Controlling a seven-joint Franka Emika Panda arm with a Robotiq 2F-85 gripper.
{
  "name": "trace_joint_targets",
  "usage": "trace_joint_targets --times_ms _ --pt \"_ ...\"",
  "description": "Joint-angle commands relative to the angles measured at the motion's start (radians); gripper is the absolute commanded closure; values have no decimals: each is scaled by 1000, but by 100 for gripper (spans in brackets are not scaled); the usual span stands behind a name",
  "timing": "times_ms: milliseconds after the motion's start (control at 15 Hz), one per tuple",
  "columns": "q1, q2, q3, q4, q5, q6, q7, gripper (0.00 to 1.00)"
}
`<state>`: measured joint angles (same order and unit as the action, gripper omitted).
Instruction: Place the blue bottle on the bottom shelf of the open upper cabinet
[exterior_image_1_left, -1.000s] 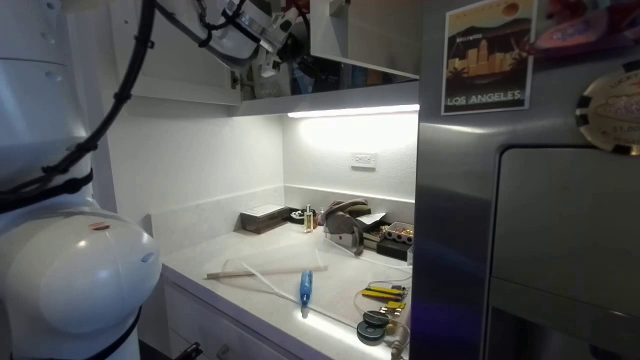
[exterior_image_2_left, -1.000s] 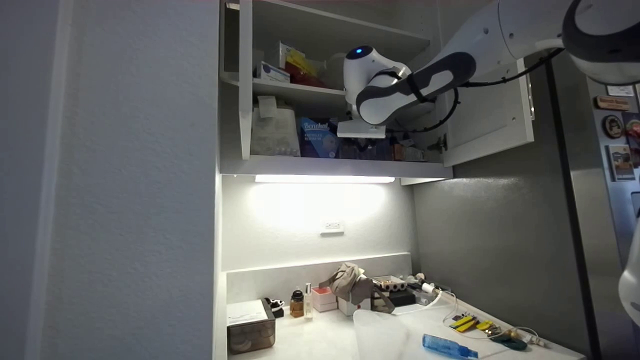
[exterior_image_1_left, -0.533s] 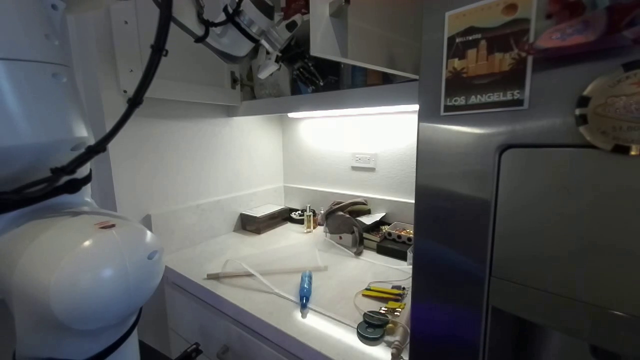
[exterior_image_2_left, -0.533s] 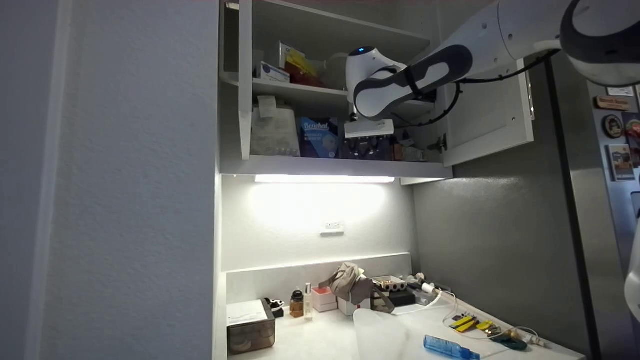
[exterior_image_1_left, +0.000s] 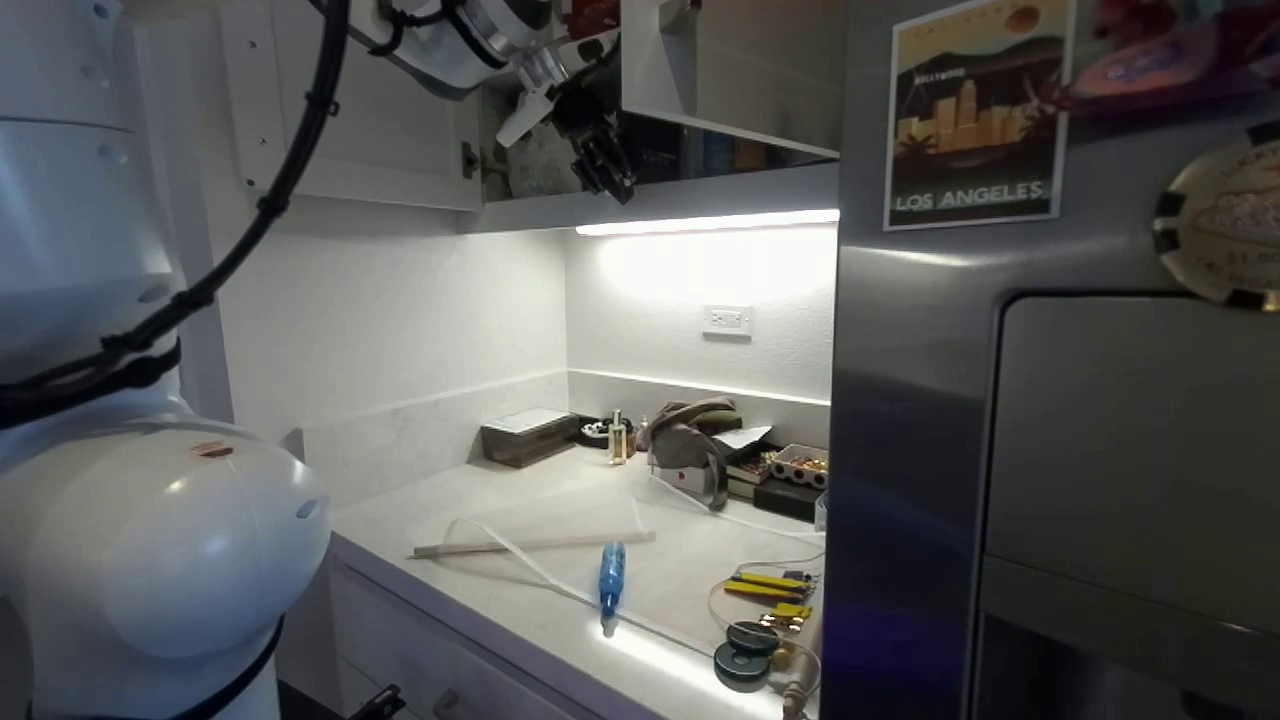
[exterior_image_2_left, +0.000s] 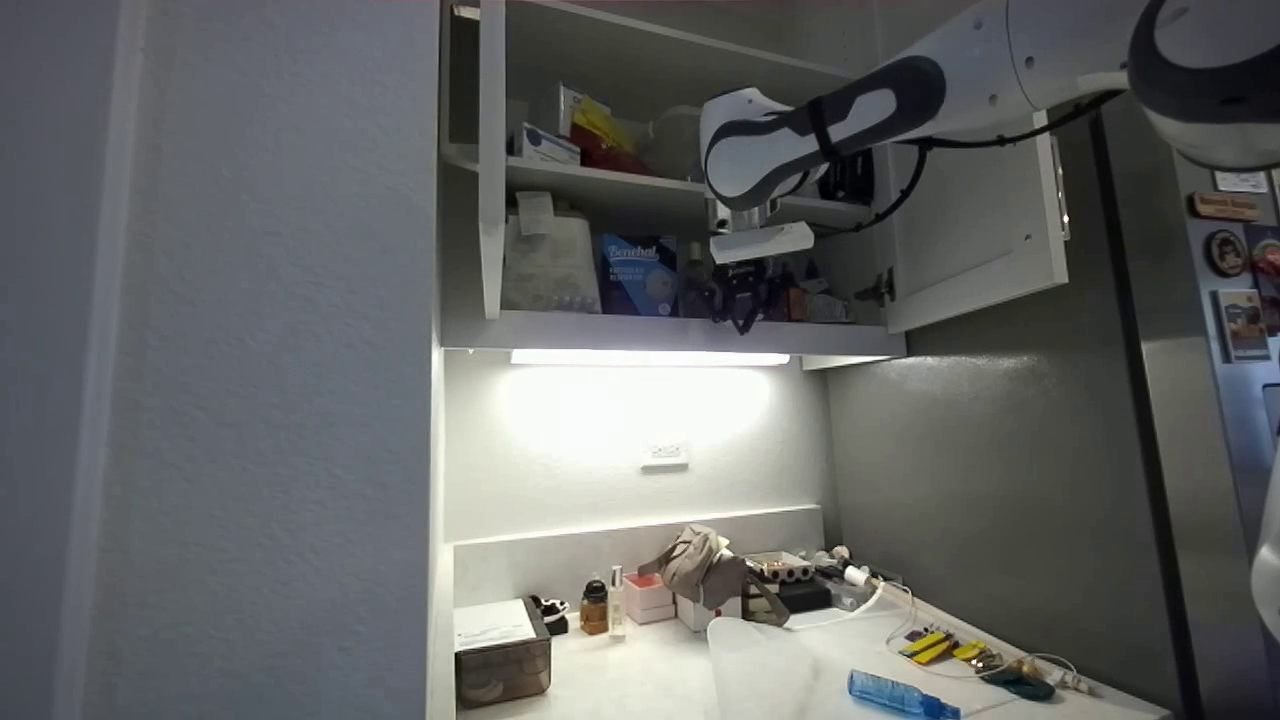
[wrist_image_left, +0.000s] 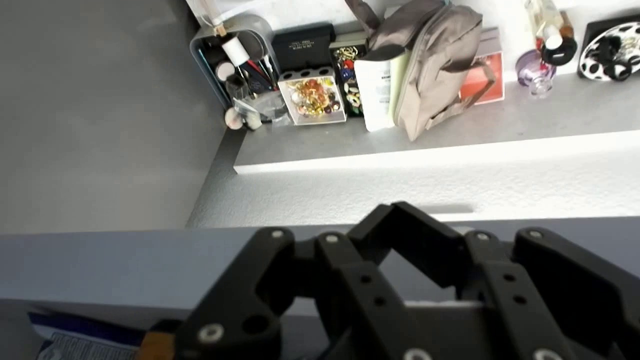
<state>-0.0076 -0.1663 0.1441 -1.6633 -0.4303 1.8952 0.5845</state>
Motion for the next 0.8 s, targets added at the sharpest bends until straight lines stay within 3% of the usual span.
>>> trace_joint_targets --times_ms 0,267,333,400,733 --pt "6 -27 -27 79 66 -128 -118 98" --pt "1 -91 -39 50 58 -257 -202 98" --pt "1 -113 -39 28 48 -290 -217 66" --pt "2 -131 -41 12 51 -320 -231 65" --pt "5 -241 -35 -140 69 -312 -199 27"
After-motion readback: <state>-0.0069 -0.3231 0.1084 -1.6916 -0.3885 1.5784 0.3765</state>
